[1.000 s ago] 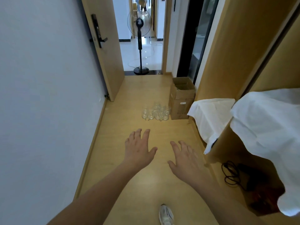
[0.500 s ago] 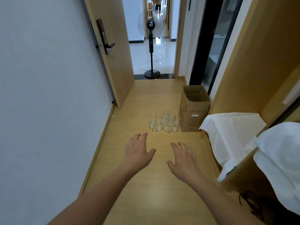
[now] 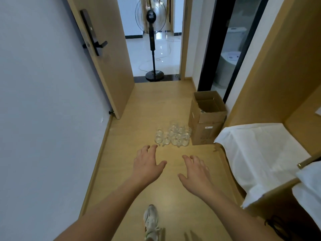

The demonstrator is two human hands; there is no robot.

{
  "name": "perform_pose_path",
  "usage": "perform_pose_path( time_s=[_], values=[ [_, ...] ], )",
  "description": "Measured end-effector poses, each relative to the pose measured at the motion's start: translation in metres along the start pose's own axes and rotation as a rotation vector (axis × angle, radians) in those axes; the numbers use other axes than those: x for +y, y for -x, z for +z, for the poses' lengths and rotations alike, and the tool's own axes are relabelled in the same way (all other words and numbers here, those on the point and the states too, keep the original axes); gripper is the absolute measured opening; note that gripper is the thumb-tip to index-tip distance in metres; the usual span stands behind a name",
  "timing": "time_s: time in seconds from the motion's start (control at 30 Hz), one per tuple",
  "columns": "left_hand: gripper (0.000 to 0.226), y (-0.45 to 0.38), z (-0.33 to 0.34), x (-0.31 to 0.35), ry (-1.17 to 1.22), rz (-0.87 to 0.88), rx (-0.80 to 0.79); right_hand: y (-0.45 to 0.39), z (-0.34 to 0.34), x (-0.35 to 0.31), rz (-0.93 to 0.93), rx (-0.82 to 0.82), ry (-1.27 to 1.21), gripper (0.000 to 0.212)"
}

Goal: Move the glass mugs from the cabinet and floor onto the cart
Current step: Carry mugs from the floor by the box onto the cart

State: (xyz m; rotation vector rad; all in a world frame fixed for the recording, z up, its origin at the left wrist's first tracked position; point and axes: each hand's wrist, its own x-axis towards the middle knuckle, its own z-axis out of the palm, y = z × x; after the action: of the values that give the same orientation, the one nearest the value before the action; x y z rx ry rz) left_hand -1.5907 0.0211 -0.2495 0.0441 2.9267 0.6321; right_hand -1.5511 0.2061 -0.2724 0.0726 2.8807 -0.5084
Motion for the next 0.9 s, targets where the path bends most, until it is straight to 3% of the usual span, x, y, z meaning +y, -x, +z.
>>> perform_pose_path(
  time_s=[0.5,0.9],
  values=[
    [0.071,-0.218,-0.005,-0.070,0.138,-0.041,-0.219,-0.192,0.016,-0.059,0.207,-0.139,-0.075,0.071],
    [0.068,-0.357,0.005,-0.041,0.160,-0.053,-0.226,-0.330,-0.011,-0.034,0.194,-0.144,-0.107,0.068]
  ],
)
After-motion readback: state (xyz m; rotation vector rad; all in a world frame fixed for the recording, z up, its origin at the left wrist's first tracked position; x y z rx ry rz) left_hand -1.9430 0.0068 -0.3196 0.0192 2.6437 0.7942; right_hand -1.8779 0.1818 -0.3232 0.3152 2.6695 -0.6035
